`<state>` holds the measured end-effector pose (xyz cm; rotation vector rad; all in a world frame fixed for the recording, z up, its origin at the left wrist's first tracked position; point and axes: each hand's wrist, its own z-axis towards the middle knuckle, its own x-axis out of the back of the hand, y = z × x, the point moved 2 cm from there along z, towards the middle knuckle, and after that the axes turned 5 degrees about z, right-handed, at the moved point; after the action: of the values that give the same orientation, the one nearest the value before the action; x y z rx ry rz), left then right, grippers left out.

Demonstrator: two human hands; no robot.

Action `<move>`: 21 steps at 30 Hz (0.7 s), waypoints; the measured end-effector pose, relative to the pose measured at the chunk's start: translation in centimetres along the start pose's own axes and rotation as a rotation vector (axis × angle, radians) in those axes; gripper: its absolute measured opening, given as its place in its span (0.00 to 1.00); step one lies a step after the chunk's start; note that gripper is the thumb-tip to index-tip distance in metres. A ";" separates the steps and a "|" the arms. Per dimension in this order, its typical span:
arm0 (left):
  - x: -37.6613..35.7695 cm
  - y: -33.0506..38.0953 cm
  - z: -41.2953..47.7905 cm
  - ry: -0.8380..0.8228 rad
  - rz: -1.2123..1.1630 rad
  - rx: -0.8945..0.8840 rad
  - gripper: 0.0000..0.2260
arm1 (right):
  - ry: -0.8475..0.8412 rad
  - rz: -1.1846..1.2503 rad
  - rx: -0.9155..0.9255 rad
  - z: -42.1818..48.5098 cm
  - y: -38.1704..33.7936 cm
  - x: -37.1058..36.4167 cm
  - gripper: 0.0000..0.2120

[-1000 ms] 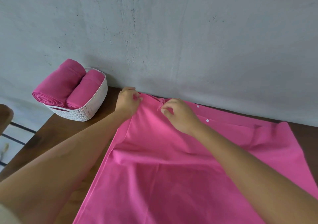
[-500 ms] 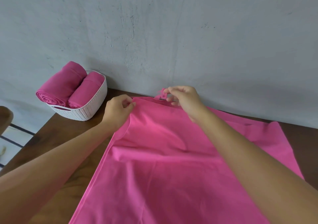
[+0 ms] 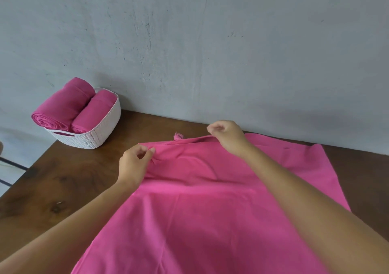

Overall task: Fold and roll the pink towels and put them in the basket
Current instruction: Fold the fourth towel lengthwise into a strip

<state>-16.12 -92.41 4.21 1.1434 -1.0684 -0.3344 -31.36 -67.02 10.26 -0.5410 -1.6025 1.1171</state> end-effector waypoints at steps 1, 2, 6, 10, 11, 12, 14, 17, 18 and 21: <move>-0.2 -0.3 -0.1 0.006 0.010 0.011 0.13 | -0.003 -0.094 0.004 -0.4 1.1 1.2 0.08; -0.4 -0.6 -0.2 0.009 0.020 0.021 0.13 | -0.004 -0.176 -0.002 -0.8 2.3 2.5 0.07; -0.9 -1.7 -0.6 0.034 0.032 0.023 0.12 | -0.012 -0.500 -0.069 -1.9 7.5 7.8 0.08; -1.4 -1.7 -1.4 0.082 0.038 -0.002 0.10 | -0.017 -0.697 -0.153 -3.0 10.8 11.8 0.14; -1.5 -1.7 -1.6 0.092 0.046 -0.012 0.09 | -0.026 -0.738 -0.160 -3.2 11.2 12.5 0.15; -1.6 -1.7 -1.7 0.102 0.056 -0.021 0.09 | -0.029 -0.781 -0.166 -3.4 11.6 13.1 0.15; -1.6 -1.6 -1.8 0.119 0.075 -0.038 0.08 | 0.000 -0.842 -0.167 -3.8 12.2 14.2 0.15; -1.7 -1.5 -1.9 0.135 0.103 -0.047 0.08 | 0.084 -0.883 -0.141 -4.4 12.5 15.2 0.09; -1.8 -1.5 -1.9 0.140 0.109 -0.049 0.08 | 0.111 -0.890 -0.114 -4.7 12.4 15.3 0.07; -1.7 -1.2 -2.1 0.139 0.124 -0.068 0.08 | 0.204 -0.864 0.006 -6.7 11.7 15.0 0.01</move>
<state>-14.95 -90.56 2.23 1.0192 -0.9931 -0.1892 -32.48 -47.07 7.57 0.0682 -1.4195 0.3966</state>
